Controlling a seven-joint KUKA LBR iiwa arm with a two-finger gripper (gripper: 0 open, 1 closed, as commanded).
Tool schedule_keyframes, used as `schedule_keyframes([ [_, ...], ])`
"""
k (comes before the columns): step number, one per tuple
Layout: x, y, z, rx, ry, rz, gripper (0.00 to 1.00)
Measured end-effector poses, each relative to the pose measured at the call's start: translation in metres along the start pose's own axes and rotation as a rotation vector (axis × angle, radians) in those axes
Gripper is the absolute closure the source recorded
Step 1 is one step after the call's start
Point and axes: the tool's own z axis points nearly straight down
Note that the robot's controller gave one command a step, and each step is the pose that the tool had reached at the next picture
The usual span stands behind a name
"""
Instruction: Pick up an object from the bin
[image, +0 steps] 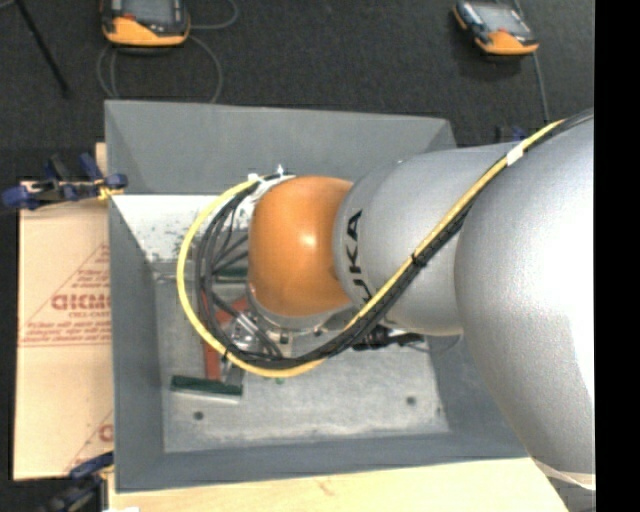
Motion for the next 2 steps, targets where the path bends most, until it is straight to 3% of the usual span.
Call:
schedule_keyframes([
  [1,0.002,-0.001,0.005,0.005,0.007,0.0,0.0],
  [2,-0.019,0.003,0.104,0.003,0.0,-0.124,0.0],
])
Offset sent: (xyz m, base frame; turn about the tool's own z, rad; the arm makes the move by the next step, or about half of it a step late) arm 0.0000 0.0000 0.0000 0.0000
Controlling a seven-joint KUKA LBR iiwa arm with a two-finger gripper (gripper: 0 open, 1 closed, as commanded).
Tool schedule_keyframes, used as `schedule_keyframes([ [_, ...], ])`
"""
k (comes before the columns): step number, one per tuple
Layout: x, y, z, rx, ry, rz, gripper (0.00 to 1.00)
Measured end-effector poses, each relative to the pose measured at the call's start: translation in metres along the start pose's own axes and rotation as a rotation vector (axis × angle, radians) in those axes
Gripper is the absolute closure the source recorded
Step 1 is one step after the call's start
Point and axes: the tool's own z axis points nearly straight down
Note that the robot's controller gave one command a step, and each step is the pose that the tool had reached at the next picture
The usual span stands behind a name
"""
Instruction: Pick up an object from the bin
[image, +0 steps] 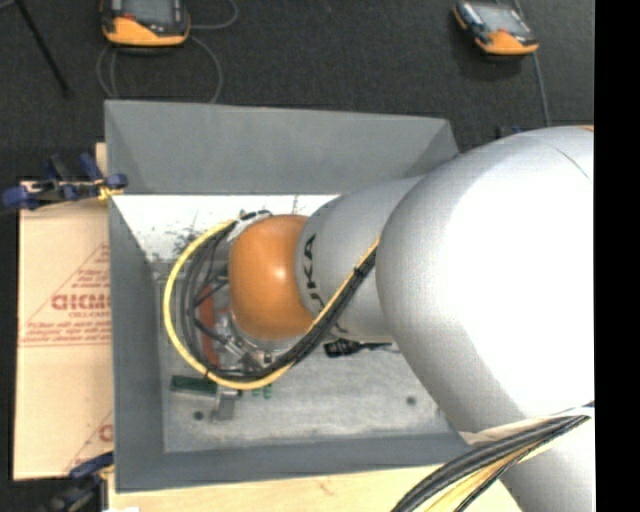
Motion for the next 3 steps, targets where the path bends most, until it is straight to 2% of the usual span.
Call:
schedule_keyframes([
  [1,0.0,0.001,-0.004,-0.001,0.003,0.002,1.0],
  [2,-0.018,-0.026,-0.122,0.0,-0.001,-0.251,1.0],
  [3,-0.016,-0.026,-0.119,0.0,0.006,-0.251,0.0],
])
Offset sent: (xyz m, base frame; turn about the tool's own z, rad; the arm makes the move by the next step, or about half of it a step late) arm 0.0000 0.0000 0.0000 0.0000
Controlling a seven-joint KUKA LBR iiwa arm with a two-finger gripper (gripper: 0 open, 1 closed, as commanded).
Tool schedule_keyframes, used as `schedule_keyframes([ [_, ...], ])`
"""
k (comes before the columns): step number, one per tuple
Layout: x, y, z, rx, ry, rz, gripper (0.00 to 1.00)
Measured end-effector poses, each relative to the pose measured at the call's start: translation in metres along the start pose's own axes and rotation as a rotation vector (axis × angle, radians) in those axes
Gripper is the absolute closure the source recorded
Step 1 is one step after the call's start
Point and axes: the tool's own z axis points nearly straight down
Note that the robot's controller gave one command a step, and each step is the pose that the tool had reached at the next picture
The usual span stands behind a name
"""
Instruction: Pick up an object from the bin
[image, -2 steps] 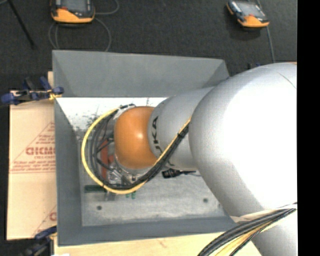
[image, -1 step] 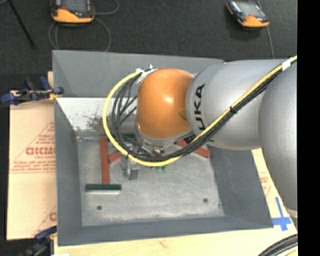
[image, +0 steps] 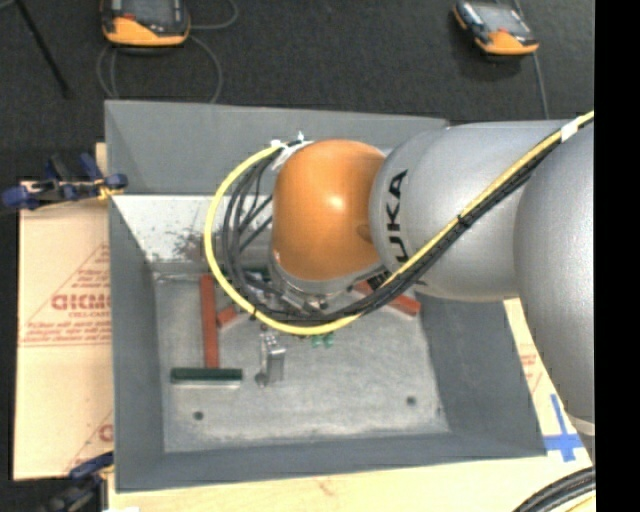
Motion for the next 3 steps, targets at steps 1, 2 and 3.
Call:
schedule_keyframes([
  [1,0.002,0.006,0.119,0.0,0.007,0.22,0.0],
  [2,0.0,0.006,0.116,-0.001,0.002,0.221,1.0],
  [3,-0.027,0.018,-0.039,0.0,-0.007,-0.242,1.0],
])
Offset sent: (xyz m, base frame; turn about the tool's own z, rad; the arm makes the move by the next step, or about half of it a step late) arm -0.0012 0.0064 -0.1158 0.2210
